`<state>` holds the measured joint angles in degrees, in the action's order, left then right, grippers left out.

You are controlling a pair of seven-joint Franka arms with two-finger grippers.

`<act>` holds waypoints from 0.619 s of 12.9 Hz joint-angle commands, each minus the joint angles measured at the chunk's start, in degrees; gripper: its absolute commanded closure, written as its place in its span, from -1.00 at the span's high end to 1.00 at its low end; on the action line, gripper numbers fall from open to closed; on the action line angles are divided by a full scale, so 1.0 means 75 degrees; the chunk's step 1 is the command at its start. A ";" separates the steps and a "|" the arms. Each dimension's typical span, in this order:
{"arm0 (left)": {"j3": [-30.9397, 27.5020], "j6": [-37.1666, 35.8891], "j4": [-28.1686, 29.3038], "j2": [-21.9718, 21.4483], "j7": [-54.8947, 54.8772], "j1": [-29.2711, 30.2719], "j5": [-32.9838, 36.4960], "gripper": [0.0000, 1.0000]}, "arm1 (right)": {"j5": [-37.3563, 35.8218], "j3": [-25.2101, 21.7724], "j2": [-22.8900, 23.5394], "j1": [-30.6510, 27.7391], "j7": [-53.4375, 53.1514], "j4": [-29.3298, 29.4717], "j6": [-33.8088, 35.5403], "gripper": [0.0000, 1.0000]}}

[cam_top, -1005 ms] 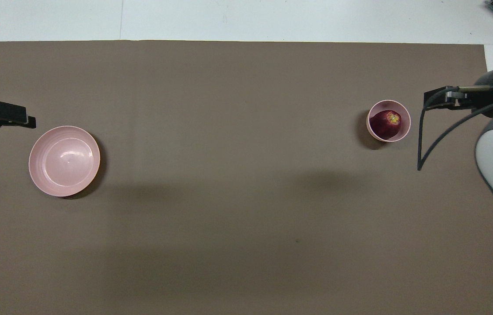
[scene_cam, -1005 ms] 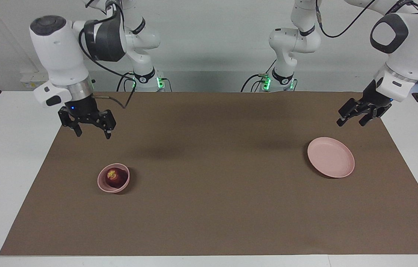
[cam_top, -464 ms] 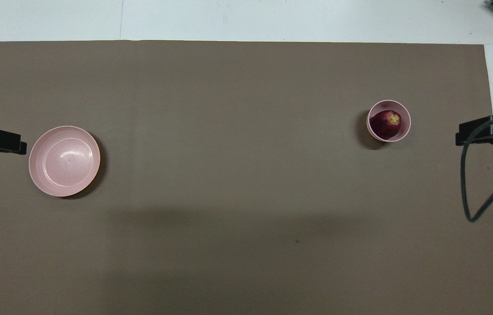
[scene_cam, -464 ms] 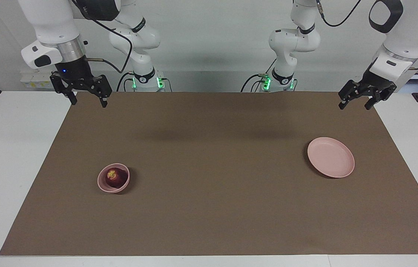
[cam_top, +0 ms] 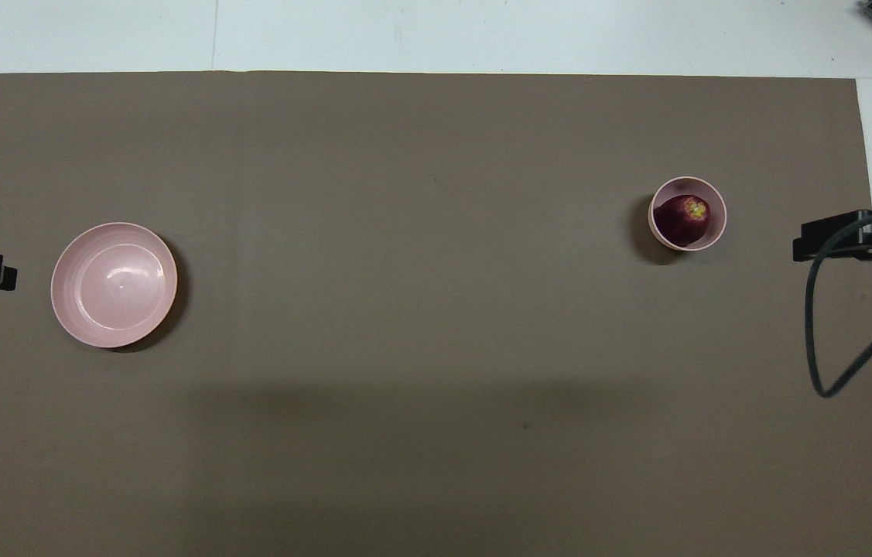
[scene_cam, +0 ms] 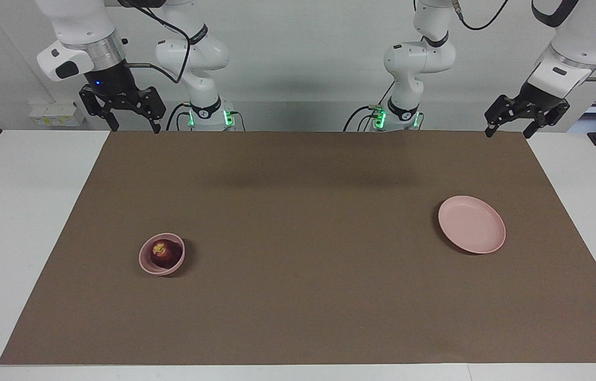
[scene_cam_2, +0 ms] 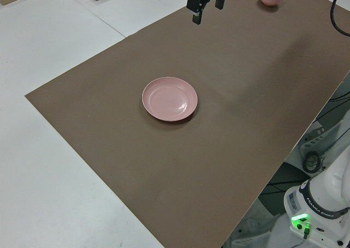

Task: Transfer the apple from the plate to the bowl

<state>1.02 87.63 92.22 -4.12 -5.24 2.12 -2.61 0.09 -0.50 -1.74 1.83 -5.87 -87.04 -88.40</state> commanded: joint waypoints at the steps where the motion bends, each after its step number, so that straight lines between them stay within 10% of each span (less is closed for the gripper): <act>1: 0.0086 -0.0211 -0.0027 -0.0071 -0.0168 0.0092 0.0148 1.00 | 0.0023 0.0020 -0.0026 -0.0033 0.0395 -0.0090 -0.0189 1.00; 8: 0.0039 -0.0352 -0.0074 -0.0071 -0.0098 0.0057 0.0125 1.00 | 0.0105 0.0125 -0.0037 -0.0021 0.0408 -0.0020 -0.0061 1.00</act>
